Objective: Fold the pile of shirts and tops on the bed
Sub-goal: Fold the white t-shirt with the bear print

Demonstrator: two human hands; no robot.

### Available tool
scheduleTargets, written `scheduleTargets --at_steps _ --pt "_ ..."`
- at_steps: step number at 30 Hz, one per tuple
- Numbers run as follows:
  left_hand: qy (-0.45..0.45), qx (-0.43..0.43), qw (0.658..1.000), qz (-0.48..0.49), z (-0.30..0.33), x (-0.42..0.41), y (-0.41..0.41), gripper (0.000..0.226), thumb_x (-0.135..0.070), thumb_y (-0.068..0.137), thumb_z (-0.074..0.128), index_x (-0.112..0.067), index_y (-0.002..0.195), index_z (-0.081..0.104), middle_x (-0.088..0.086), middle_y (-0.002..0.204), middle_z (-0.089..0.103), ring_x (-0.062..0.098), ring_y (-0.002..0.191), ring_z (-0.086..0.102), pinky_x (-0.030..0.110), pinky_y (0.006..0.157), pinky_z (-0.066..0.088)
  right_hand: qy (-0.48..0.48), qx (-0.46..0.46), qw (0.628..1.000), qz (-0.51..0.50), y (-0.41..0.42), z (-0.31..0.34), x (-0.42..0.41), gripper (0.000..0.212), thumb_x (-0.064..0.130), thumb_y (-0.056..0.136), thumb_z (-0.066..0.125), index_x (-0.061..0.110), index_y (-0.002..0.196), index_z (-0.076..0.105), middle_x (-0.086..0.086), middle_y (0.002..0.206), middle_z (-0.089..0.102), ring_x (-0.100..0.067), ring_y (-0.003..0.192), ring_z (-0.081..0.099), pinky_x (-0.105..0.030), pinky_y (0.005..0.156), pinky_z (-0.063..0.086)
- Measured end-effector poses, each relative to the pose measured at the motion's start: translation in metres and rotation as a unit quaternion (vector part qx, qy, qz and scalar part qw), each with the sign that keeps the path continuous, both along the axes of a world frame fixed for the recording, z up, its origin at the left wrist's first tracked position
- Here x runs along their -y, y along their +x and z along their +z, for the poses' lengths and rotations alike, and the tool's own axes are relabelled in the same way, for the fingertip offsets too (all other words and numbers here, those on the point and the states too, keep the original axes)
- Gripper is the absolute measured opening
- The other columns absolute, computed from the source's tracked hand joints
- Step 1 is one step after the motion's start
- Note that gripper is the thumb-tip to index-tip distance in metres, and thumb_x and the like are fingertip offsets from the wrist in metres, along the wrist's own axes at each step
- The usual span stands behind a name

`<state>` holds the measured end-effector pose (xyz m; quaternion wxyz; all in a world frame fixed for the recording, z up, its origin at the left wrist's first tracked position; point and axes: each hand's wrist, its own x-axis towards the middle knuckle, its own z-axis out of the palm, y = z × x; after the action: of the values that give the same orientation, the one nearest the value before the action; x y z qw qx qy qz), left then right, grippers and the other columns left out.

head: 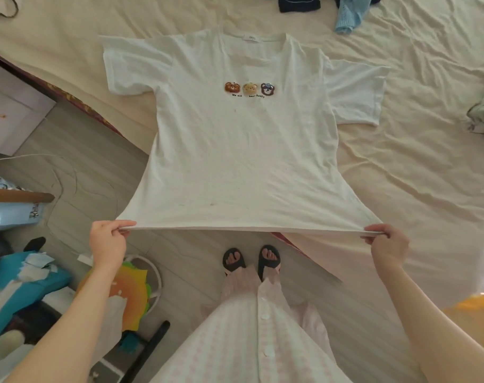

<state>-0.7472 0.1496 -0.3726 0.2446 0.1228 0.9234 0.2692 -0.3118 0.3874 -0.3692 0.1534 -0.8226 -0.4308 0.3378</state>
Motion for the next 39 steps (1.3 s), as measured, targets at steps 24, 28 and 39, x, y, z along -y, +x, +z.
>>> scheduleTargets --at_steps 24,28,39 --pt "-0.137 0.091 0.941 -0.296 -0.052 -0.108 -0.053 0.033 -0.006 0.095 0.046 -0.005 0.127 0.055 0.02 0.129 0.045 0.032 0.122 0.044 0.03 0.104 0.028 -0.033 0.03 0.894 0.446 -0.223 -0.043 -0.036 0.05 0.025 0.101 0.04 0.015 0.148 0.028 -0.009 0.156 0.021 -0.024 0.145 0.015 -0.035 0.117 0.013" --pt "-0.125 0.111 0.957 -0.239 -0.046 -0.156 -0.1 0.033 -0.007 0.095 0.046 -0.006 0.127 0.055 0.02 0.13 0.047 0.032 0.121 0.046 0.032 0.103 0.031 -0.02 0.019 0.869 0.494 -0.302 -0.042 -0.081 0.051 0.031 0.101 0.037 0.019 0.149 0.023 -0.006 0.157 0.018 -0.023 0.146 0.012 -0.039 0.118 0.012" --pt "0.002 0.271 0.957 0.102 -0.075 -0.26 -0.237 0.04 -0.008 0.096 0.045 -0.007 0.136 0.042 0.011 0.121 0.048 0.023 0.105 0.051 0.033 0.084 0.047 -0.032 0.0 0.775 0.631 -0.495 -0.075 -0.132 0.054 0.036 0.102 0.031 0.023 0.151 0.014 -0.002 0.16 0.006 -0.021 0.147 -0.002 -0.043 0.118 0.002"
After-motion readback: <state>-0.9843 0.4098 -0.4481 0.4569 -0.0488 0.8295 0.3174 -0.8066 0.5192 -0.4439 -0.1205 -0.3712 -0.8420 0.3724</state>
